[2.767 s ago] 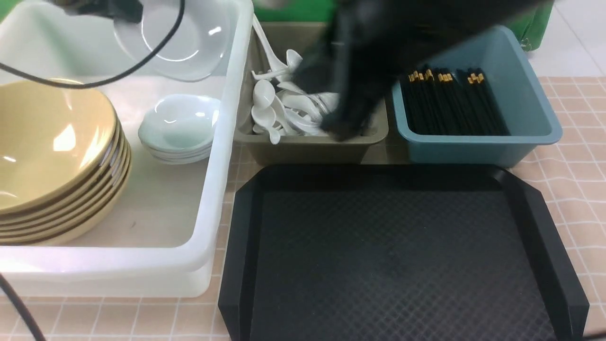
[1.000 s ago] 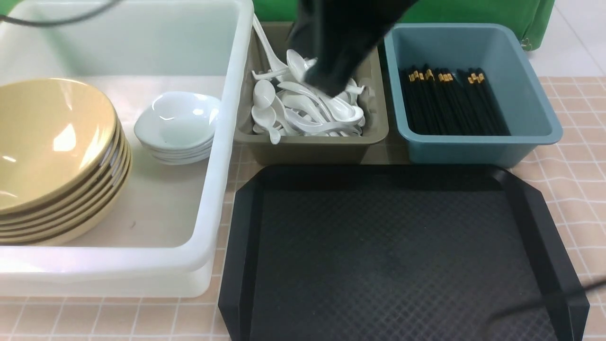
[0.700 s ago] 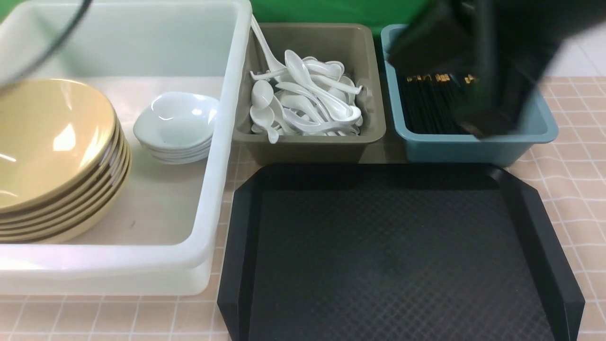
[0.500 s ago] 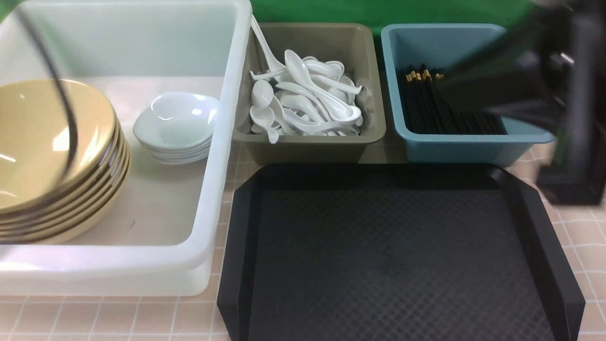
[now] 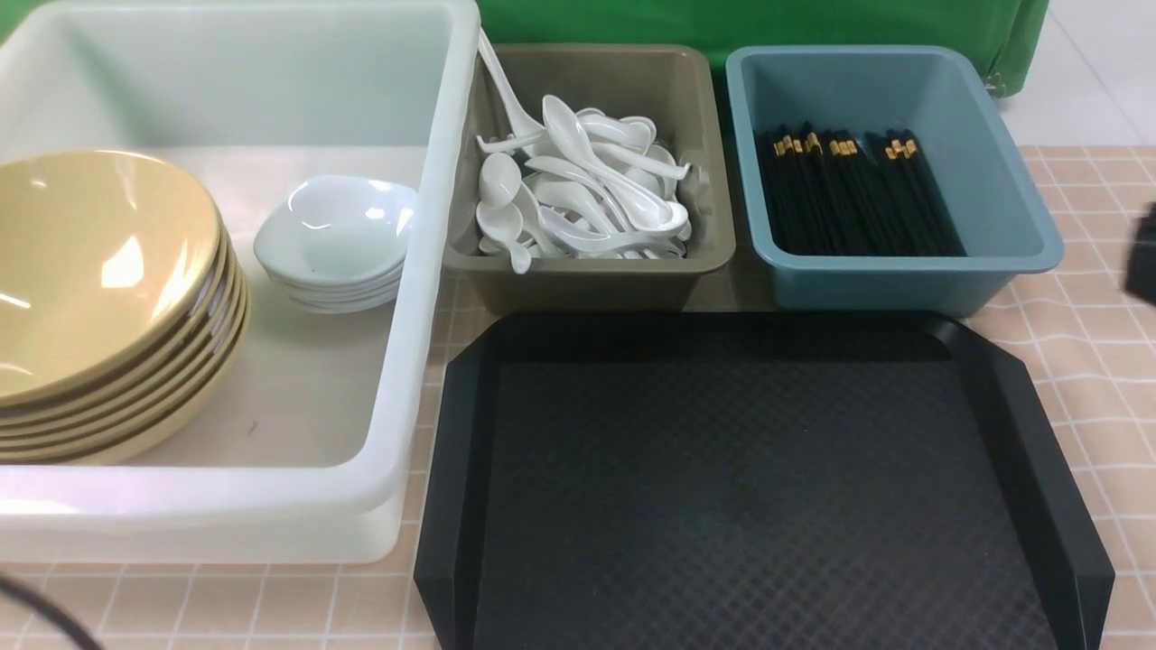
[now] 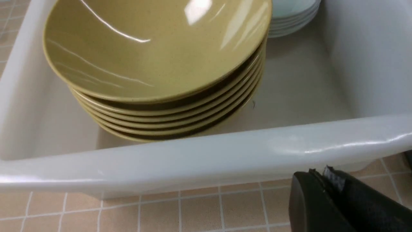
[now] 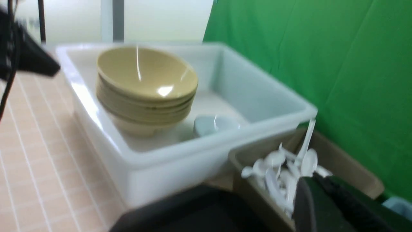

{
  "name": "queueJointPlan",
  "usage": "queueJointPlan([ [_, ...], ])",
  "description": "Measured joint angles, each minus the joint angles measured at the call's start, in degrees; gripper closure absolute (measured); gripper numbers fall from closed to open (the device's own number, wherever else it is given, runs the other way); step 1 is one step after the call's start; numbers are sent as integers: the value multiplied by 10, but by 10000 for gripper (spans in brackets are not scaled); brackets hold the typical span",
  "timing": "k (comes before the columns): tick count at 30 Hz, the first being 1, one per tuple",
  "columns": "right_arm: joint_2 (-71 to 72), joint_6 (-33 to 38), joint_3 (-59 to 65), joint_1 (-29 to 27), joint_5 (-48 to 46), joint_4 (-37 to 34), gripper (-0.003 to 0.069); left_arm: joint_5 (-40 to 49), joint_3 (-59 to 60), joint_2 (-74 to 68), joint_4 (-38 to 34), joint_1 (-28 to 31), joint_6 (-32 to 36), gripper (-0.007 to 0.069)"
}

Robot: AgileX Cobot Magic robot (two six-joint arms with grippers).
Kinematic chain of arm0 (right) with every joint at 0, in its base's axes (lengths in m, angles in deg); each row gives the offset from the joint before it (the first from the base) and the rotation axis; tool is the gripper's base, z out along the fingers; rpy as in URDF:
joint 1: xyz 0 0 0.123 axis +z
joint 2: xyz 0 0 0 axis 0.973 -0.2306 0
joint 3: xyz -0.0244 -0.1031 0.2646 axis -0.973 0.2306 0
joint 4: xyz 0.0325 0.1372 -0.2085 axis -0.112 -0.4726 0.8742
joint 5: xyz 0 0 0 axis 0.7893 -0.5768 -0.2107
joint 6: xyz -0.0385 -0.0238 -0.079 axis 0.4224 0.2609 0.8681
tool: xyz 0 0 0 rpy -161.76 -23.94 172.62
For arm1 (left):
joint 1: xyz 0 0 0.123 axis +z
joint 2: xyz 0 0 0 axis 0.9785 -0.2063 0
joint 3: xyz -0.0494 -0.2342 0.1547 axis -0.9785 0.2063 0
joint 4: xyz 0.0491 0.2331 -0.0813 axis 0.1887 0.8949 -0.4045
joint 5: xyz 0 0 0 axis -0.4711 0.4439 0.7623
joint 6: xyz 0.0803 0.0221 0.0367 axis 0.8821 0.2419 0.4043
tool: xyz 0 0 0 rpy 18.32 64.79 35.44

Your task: On brown table put chopsticks spoon bowls plates into blue grey white boxes.

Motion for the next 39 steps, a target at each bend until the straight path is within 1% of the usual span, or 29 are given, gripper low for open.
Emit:
queueJointPlan([
  [3,19,0,22,0,33,0,594,-35,33,44,1,0,0,622],
  [5,21,-1,26,0,32,0,594,-43,43,57,2,0,0,622],
  [11,20,-5,30,0,-25,0,589,-47,80,81,2,0,0,622],
  [16,20,-7,30,0,-42,0,584,-51,80,81,0,0,0,622],
  [30,20,-7,30,0,-44,0,571,-51,81,81,0,0,0,622],
  [34,34,-7,40,0,-37,1,583,-52,81,81,0,0,0,622],
  [36,62,-18,72,-9,-13,9,619,-53,81,81,0,0,0,622],
  [37,65,-21,75,-11,-6,11,620,-53,81,81,0,0,0,622],
  [39,97,-77,122,-57,36,23,623,-53,81,81,0,0,0,622],
])
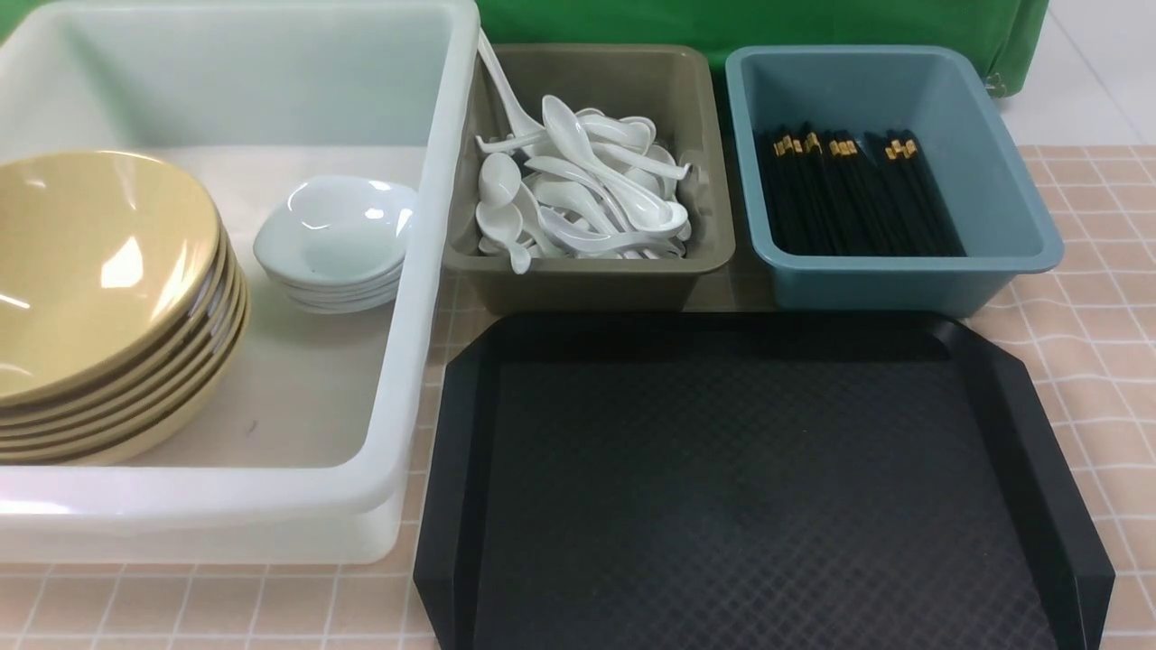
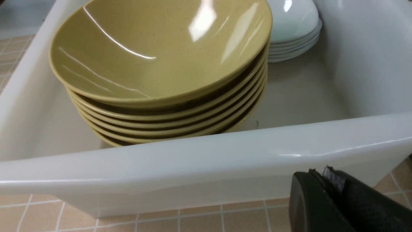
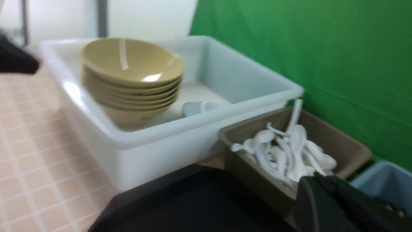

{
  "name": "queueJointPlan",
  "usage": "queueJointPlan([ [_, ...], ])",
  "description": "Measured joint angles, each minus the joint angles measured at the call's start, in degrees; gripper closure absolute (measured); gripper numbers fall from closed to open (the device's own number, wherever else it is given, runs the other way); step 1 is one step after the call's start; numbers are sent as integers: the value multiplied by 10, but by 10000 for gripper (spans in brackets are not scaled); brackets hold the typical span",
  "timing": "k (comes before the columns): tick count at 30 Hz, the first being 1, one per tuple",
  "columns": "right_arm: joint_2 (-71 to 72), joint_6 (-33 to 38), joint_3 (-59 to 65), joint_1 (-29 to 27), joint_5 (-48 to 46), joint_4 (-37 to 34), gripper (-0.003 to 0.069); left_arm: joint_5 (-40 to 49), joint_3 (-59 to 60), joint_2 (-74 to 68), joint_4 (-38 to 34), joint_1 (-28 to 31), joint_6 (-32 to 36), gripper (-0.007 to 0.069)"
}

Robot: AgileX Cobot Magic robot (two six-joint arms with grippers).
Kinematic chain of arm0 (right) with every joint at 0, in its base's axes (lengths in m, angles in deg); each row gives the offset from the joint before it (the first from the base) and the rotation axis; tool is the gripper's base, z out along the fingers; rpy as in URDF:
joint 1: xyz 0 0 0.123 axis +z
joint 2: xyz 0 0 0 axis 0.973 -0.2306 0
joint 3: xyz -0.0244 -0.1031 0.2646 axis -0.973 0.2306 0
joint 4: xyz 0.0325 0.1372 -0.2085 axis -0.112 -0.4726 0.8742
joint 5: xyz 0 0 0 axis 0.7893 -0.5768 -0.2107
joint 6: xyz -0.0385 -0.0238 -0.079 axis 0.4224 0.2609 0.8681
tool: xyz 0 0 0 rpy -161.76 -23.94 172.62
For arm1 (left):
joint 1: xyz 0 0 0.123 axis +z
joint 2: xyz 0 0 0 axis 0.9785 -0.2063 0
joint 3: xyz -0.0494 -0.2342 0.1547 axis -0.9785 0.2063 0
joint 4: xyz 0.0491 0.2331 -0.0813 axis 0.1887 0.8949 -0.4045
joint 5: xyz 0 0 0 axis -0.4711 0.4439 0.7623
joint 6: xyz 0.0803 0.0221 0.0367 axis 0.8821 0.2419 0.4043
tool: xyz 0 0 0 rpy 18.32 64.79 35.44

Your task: On brown table put chopsticks spoon bowls plates into blue grey white boxes.

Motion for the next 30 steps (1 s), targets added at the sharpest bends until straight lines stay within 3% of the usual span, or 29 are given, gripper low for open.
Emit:
queueJointPlan([
  [5,60,-97,101,-141,62,7,624,0,0,0,-1,0,0,622],
  [8,105,-165,175,-257,95,9,624,0,0,0,-1,0,0,622],
  [14,200,-192,291,-400,99,9,624,0,0,0,-1,0,0,622],
  [19,242,-201,365,-450,99,9,624,-2,0,0,-1,0,0,622],
  [30,243,-221,377,-454,56,9,624,-2,0,0,-2,0,0,622],
])
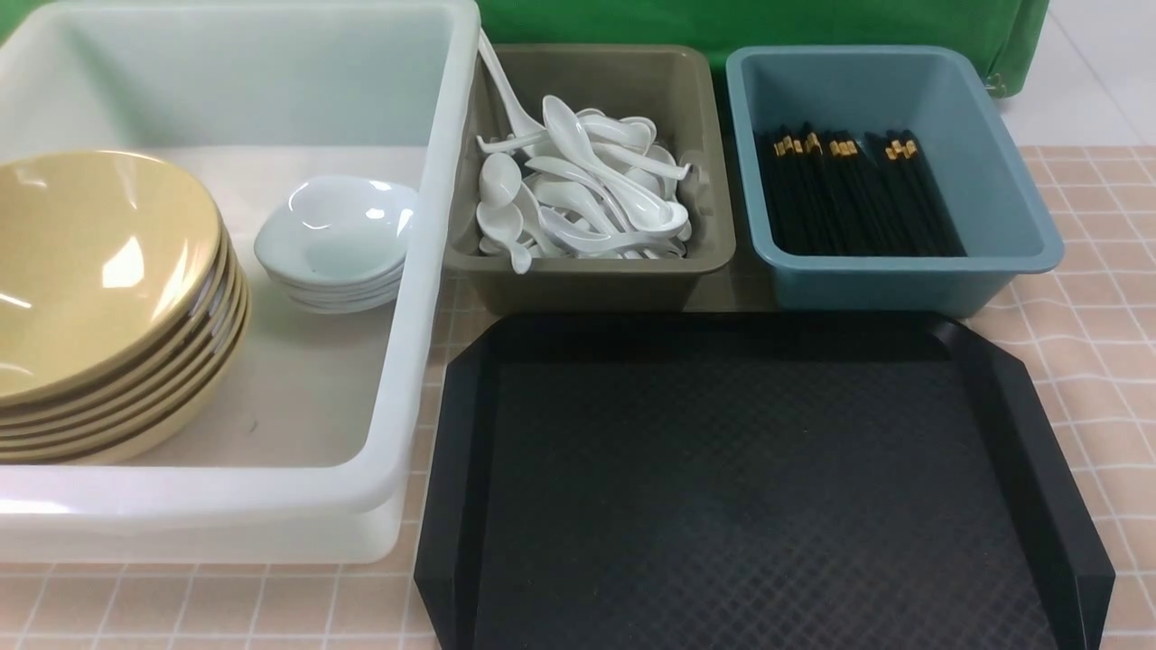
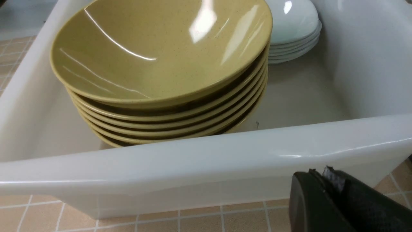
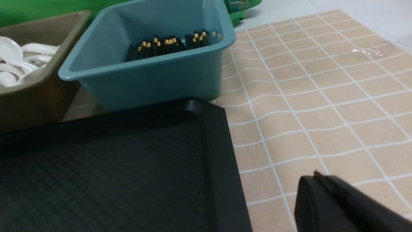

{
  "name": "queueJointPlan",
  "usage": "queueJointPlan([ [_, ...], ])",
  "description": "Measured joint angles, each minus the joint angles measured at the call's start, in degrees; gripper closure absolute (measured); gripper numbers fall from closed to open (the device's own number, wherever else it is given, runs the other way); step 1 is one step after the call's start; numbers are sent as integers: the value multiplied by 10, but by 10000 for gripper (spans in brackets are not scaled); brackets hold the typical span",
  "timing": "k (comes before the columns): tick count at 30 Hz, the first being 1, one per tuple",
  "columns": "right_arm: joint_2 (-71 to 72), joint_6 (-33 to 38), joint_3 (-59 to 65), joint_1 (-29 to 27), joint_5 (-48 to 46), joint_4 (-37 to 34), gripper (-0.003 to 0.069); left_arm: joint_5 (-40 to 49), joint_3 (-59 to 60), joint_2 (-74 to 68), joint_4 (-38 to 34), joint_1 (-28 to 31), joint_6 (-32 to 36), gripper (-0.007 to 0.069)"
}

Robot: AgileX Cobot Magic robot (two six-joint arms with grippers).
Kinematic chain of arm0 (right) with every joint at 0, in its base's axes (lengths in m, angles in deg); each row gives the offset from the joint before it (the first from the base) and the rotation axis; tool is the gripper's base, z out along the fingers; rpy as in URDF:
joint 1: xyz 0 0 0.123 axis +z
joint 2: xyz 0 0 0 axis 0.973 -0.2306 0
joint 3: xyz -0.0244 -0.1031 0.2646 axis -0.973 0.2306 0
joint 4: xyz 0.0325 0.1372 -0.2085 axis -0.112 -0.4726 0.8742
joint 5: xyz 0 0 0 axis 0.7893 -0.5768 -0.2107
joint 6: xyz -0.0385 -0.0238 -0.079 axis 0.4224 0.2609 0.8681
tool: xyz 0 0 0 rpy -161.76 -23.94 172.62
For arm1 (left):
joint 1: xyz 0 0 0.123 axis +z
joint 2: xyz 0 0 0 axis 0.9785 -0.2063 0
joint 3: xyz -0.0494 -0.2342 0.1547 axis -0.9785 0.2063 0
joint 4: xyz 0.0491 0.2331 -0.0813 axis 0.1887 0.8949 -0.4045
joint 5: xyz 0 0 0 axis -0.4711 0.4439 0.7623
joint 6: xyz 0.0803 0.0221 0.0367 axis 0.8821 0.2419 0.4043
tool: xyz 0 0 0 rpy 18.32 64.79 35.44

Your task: On brown table put chopsticks spoon bowls plates into blue grey white boxes.

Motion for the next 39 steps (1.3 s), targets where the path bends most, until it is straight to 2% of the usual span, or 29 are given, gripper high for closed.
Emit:
queueJointPlan([
  [31,0,4,-1,0,-3,0,613,-2,2,0,0,0,0,622],
  [34,0,4,-1,0,-4,0,611,-19,12,1,0,0,0,622],
  [39,0,4,-1,0,-4,0,608,-160,103,50,-25,1,0,622],
])
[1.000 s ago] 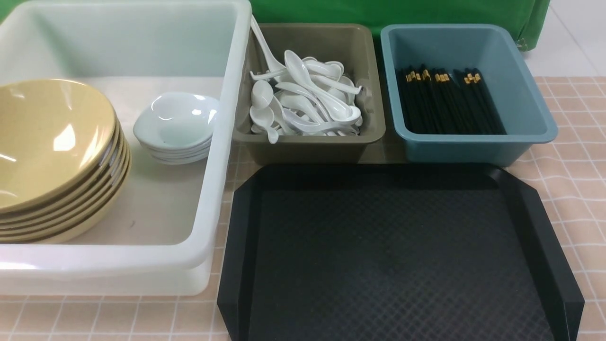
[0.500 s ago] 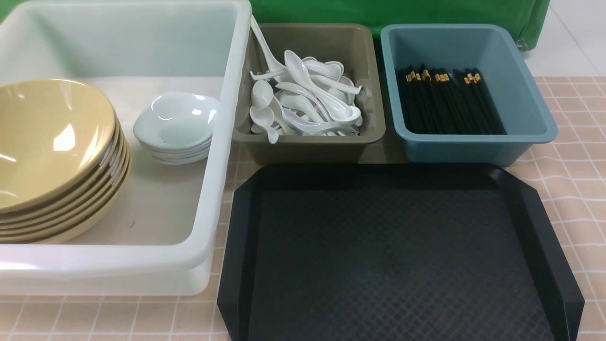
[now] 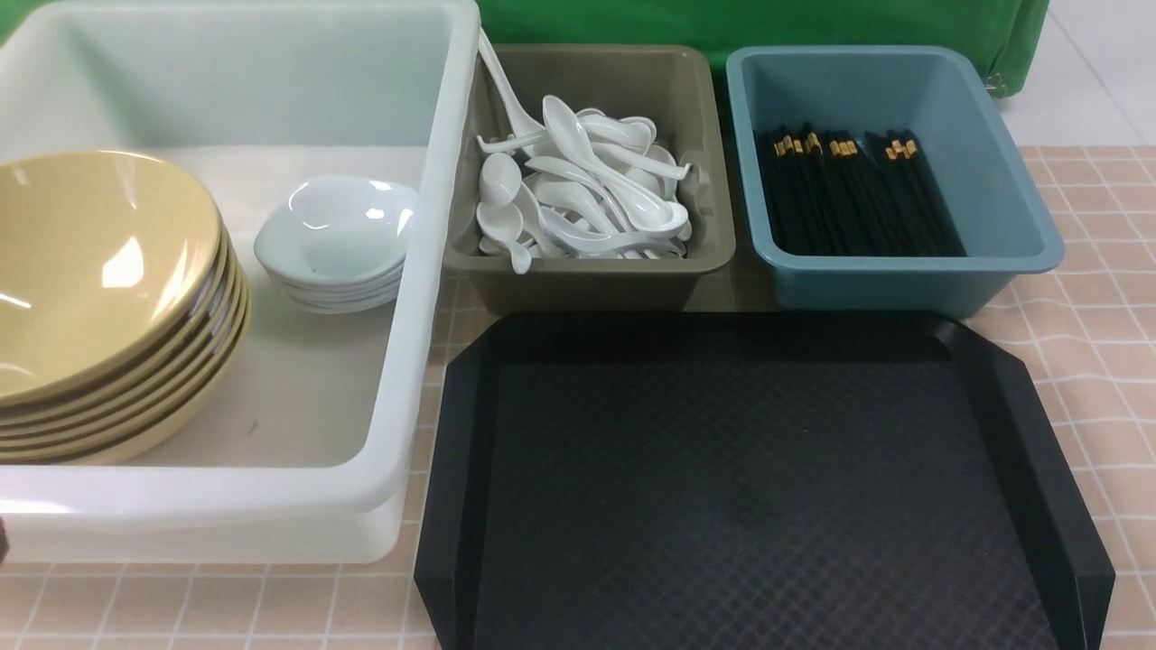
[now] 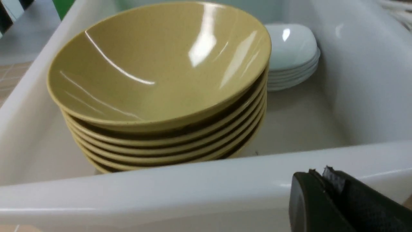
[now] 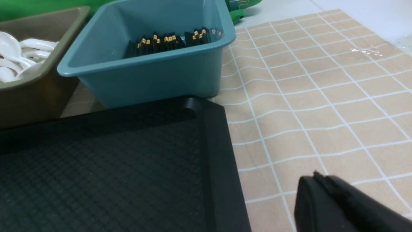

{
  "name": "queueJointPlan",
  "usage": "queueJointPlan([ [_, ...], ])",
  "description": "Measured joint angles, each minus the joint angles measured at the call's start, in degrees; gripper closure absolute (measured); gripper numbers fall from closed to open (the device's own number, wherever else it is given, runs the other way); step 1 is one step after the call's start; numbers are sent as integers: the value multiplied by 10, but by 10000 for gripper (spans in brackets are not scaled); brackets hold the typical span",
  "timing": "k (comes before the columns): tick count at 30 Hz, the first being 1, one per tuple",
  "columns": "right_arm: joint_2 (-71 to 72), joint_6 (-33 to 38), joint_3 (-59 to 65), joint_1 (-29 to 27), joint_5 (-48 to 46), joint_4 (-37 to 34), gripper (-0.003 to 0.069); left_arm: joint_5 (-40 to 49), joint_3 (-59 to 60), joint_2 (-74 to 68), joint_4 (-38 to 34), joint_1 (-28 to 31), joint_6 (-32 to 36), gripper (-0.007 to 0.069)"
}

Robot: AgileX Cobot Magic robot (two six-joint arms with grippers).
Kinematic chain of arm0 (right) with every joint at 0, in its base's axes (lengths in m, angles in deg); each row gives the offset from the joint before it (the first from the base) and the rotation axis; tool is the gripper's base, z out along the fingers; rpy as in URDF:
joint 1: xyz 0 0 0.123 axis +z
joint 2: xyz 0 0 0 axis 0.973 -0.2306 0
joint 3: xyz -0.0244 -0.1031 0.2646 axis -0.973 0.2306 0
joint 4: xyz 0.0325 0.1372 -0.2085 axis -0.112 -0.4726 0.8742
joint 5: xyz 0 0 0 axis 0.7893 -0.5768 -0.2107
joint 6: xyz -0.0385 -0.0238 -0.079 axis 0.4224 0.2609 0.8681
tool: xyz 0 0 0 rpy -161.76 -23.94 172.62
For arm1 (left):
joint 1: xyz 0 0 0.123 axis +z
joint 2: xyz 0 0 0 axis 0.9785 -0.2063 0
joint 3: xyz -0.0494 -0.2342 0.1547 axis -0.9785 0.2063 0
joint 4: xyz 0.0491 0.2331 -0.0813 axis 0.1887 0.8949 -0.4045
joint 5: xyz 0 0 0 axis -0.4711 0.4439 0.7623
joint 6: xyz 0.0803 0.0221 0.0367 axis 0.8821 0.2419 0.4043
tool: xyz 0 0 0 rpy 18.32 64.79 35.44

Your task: On brown table put chopsticks spoon bowls plates into blue grey white boxes.

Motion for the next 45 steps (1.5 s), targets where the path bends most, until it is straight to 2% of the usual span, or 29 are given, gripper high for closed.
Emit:
queueJointPlan([
  [4,0,0,0,0,0,0,605,-106,94,39,-30,12,0,622],
  [9,0,0,0,0,0,0,601,-150,151,43,-44,26,-11,622],
  [15,0,0,0,0,0,0,596,-107,153,43,-46,13,-24,622],
  [45,0,1,0,0,0,0,576,-107,153,43,-47,10,-17,622],
])
